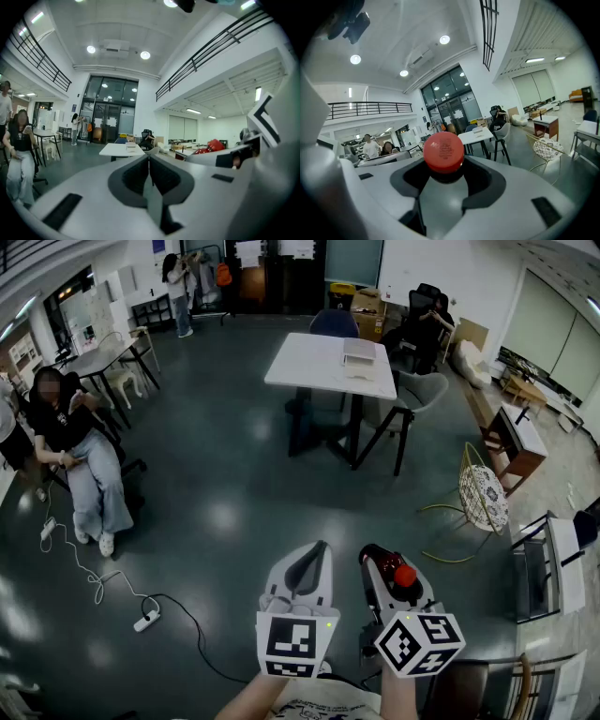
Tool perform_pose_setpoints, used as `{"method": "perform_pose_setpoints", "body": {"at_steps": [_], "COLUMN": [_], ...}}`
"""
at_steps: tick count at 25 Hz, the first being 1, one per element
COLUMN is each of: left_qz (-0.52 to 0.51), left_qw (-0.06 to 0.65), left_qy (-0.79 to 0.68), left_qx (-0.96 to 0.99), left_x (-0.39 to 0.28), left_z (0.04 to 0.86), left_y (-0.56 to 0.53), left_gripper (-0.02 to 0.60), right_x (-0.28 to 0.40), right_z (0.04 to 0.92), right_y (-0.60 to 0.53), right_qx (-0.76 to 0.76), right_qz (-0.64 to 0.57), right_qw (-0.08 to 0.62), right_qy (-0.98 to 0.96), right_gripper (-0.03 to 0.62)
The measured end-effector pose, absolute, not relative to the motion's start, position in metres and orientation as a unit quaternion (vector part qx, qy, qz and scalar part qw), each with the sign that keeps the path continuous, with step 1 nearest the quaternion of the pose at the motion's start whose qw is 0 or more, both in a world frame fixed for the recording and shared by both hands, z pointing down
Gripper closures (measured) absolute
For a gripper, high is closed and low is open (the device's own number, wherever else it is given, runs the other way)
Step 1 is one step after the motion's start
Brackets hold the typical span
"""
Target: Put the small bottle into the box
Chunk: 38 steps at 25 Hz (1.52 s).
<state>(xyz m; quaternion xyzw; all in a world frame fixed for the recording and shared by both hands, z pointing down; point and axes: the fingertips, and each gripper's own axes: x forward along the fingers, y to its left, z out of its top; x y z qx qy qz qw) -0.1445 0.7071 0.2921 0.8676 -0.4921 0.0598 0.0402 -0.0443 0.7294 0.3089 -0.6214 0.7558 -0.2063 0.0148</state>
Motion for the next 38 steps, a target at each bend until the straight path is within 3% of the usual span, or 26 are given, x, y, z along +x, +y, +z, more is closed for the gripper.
{"method": "perform_pose_setpoints", "body": {"at_steps": [25,38], "left_qz": [0.067,0.074], "left_qw": [0.052,0.065], "left_qy": [-0.487,-0.513], "left_qx": [0.869,0.853], "left_x": [-0.204,-0.193], "left_z": [0.312,0.323], "left_y": [0.65,0.547], "left_gripper": [0.561,0.561], "right_x": [-0.099,-0.086], "right_z": [0.331,0.341], "right_y": [0.677,0.565], "right_qx": [-0.625,-0.596], "right_qz": [-0.225,-0.236], "right_qw": [0.006,-0.009], "right_qy": [0.747,0.767], "right_gripper": [0.368,0.367]}}
